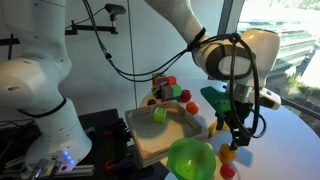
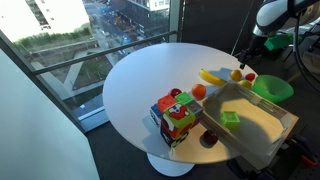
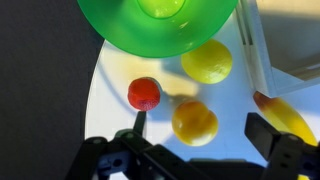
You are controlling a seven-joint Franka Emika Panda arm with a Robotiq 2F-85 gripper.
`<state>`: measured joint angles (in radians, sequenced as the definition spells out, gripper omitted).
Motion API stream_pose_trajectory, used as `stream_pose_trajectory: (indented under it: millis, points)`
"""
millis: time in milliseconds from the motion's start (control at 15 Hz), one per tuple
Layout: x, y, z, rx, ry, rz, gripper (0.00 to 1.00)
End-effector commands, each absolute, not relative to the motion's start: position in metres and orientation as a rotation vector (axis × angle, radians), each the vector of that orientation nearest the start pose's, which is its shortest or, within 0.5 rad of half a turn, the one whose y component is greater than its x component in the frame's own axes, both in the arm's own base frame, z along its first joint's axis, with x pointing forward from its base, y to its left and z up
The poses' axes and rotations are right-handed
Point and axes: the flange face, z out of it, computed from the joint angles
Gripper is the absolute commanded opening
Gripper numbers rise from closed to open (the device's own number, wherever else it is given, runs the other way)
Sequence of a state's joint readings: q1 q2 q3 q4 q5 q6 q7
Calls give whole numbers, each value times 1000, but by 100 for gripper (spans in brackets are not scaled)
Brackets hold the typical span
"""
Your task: Pick up the circular fruit on the top right and put it in the bowl
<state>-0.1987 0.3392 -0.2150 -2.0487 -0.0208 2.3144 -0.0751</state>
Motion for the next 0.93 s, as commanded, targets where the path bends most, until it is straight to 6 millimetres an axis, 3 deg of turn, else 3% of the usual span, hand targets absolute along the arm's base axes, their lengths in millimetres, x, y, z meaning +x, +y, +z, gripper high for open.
stream_pose_trajectory:
  millis: [0,867]
  points:
    - [554,-243,262,-3173,491,119,100]
    - [574,-247,231,-3184,429,130,100]
